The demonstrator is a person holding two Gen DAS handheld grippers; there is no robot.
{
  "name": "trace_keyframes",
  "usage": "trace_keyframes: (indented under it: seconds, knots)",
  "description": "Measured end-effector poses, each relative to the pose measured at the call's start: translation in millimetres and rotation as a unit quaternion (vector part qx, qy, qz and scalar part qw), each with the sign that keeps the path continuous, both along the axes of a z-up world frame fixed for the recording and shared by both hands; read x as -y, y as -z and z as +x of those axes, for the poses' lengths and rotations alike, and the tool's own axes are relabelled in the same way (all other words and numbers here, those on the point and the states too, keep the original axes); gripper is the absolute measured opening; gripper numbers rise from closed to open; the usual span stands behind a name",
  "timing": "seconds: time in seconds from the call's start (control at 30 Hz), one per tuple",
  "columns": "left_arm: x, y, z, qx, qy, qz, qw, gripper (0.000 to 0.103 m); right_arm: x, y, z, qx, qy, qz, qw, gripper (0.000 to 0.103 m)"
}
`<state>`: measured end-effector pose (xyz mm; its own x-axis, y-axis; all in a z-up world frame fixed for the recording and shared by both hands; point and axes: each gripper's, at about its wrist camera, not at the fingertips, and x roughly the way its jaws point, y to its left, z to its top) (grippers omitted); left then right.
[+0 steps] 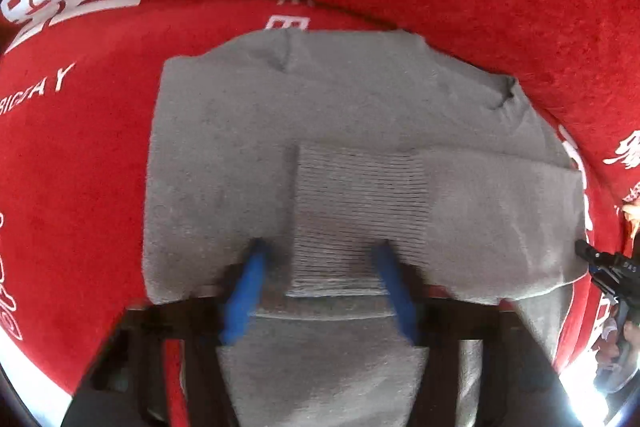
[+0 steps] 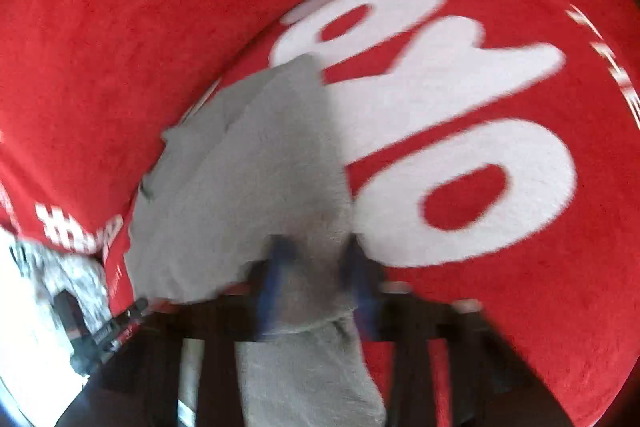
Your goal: Fold small clothes
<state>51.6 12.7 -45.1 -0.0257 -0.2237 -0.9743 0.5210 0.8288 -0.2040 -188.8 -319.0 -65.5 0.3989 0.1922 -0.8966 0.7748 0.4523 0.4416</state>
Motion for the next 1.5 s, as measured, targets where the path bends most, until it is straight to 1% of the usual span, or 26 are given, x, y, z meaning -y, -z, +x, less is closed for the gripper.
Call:
trace_keyframes:
  seconds: [0.03,0.1,0.17,0.2,0.27,0.33,0.4,0.5,0.53,0.63,0.73,0.87,0.9,1.0,1.03,1.07,1.1,1.2,1.23,1.27,1.37,1.5]
  knots:
    - [-1,-1,-1,-0.009,0.005,-0.008,0.9999,0.012,-3,-3,5,-0.007,-0.017,-0.014,1.0,0.012]
    - [-5,-5,0,-0.017,0.0,-0.023,0.9996,0.012,-6,-10,9,-0.016,-0.041,-0.038,0.998,0.011]
    - [-11,-15,-3,-0.008,0.005,-0.032,0.9995,0.012,-8,-16,11,-0.02,-0.053,-0.057,0.997,0.011]
    - [-13,-17,-6,-0.006,0.007,-0.032,0.9995,0.006,-8,-18,10,-0.025,-0.06,-0.065,0.996,0.011]
    - [-15,-11,-10,-0.008,0.013,-0.022,0.9996,0.006,-6,-11,8,-0.041,-0.072,-0.07,0.994,0.011]
    - [-15,-3,-15,-0.002,0.015,-0.005,0.9999,0.006,-7,3,9,-0.061,-0.083,-0.069,0.992,0.011]
    - [-16,-8,-15,0.007,0.006,-0.002,1.0,0.007,-8,1,9,-0.063,-0.075,-0.076,0.992,0.013]
    - [-16,-18,-13,0.045,0.007,0.023,0.9987,0.006,-10,-6,6,-0.072,-0.061,-0.077,0.993,0.016]
    - [-19,-24,-10,0.054,0.009,0.025,0.9982,0.006,-10,-9,4,-0.073,-0.055,-0.077,0.993,0.016]
    - [-21,-40,-6,0.066,0.014,0.017,0.9976,0.006,-8,-22,-1,-0.063,-0.028,-0.09,0.993,0.016]
    - [-18,-44,-3,0.077,0.026,0.016,0.9966,0.006,0,-31,4,-0.038,-0.023,-0.091,0.995,0.016]
    - [13,-28,-5,0.07,0.029,0.021,0.9969,0.006,13,-30,24,-0.02,-0.028,-0.087,0.996,0.016]
    - [19,-22,-6,0.068,0.03,0.024,0.9969,0.006,14,-25,30,-0.021,-0.031,-0.084,0.996,0.016]
    - [34,-4,-13,0.073,0.04,0.053,0.9951,0.006,16,-5,39,-0.054,-0.041,-0.077,0.995,0.016]
    - [36,-2,-16,0.084,0.043,0.055,0.994,0.006,17,2,37,-0.068,-0.042,-0.077,0.994,0.014]
    - [37,-2,-17,0.088,0.045,0.055,0.9935,0.006,17,3,34,-0.066,-0.04,-0.079,0.994,0.011]
    - [37,-2,-18,0.088,0.048,0.057,0.9932,0.006,19,2,31,-0.06,-0.035,-0.082,0.994,0.011]
    - [35,-3,-16,0.08,0.047,0.058,0.9939,0.006,22,-3,21,-0.078,-0.021,-0.089,0.993,0.011]
    - [34,-4,-17,0.08,0.047,0.06,0.9938,0.006,23,-4,18,-0.091,-0.018,-0.094,0.991,0.019]
    - [33,-4,-17,0.081,0.047,0.064,0.9935,0.007,23,-5,15,-0.102,-0.015,-0.097,0.99,0.021]
    - [30,-7,-19,0.079,0.045,0.074,0.9931,0.006,21,-13,1,-0.086,0.001,-0.083,0.993,0.022]
    - [25,-10,-24,0.071,0.044,0.077,0.9935,0.007,3,-28,-8,-0.076,-0.01,-0.084,0.994,0.023]
